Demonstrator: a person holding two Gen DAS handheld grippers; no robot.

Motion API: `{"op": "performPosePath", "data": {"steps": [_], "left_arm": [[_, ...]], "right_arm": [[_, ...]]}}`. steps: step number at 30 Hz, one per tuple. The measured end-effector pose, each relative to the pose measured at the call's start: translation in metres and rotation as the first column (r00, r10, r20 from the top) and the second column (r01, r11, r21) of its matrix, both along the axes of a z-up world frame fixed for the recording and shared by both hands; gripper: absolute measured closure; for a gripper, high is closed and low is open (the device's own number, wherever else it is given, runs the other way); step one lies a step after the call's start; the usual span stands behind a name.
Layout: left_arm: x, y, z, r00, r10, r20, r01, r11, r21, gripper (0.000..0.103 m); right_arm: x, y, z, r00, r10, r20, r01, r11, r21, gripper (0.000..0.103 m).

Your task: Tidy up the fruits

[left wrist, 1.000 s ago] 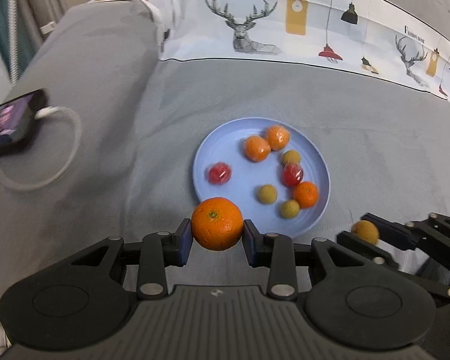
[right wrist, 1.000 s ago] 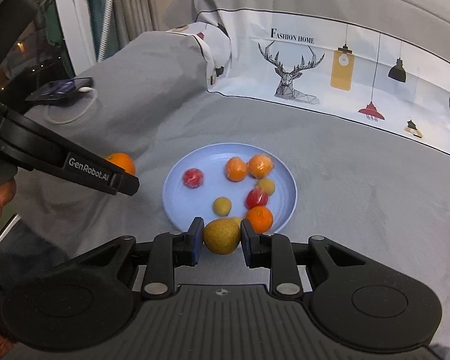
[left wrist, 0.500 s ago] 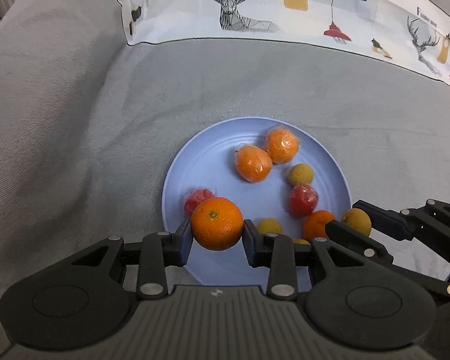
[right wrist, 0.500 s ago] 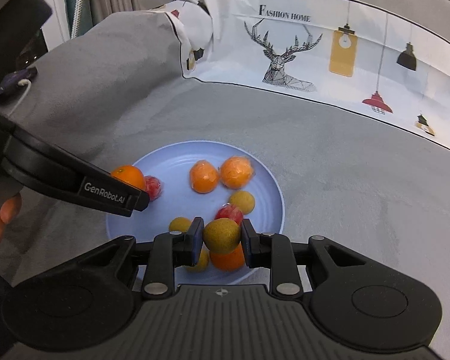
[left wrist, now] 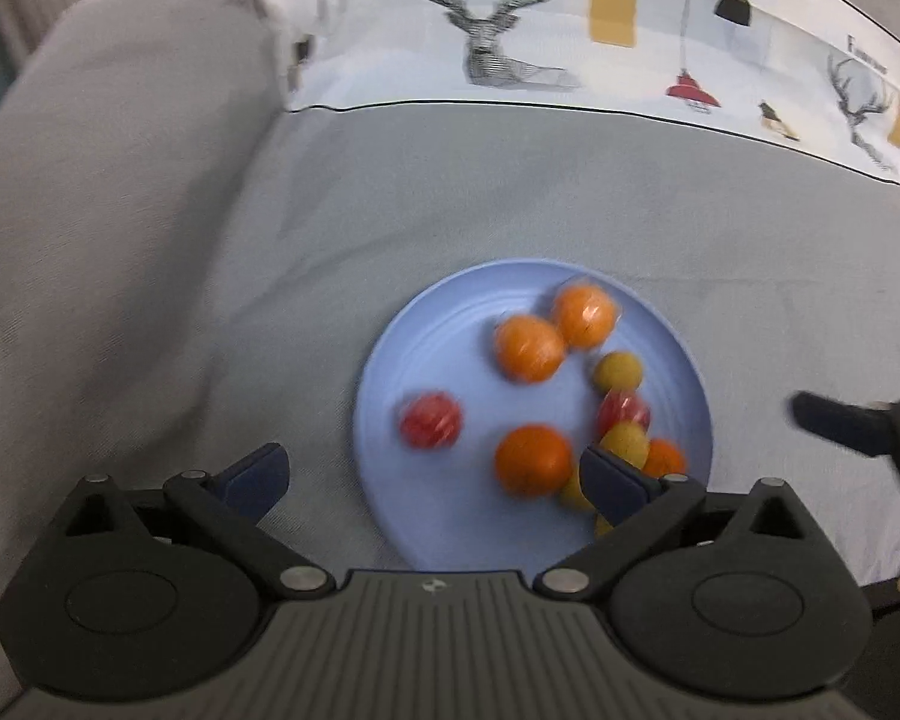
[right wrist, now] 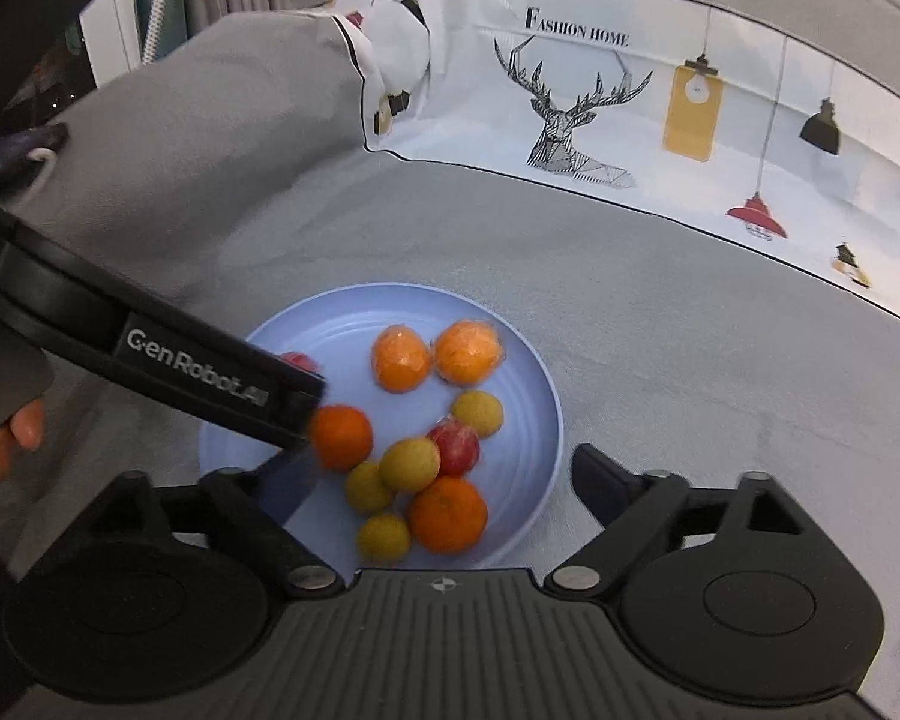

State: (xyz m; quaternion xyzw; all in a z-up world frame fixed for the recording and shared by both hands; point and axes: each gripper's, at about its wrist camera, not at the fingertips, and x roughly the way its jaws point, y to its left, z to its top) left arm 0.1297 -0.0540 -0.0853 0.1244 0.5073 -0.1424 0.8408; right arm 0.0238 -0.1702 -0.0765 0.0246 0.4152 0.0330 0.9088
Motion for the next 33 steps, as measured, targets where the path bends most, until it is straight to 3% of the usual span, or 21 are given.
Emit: {"op": "performPosePath", "data": {"steps": [9, 15, 33], "left_arm": [[-0.067, 0.031, 0.046, 0.996, 0.059, 0.065, -0.059, 0.998, -0.003, 0.0], [-0.104, 0.036, 0.06, 0.993, 0.063, 0.101, -0.062, 0.998, -0.01, 0.0], [-0.146, 0.036, 0.076, 0.986, 0.023, 0.165, -0.027, 0.999, 0.024, 0.0]], "right_arm": [[-0.07, 0.011, 0.037, 0.996, -0.081, 0.028, 0.081, 0.997, -0.001, 0.001], [-0.104, 0.021, 0.052, 0.992, -0.105, 0.077, 0.106, 0.994, -0.016, 0.001], [-0.15, 0.024, 0.073, 0.978, -0.142, 0.152, 0.149, 0.988, -0.034, 0.001]]}}
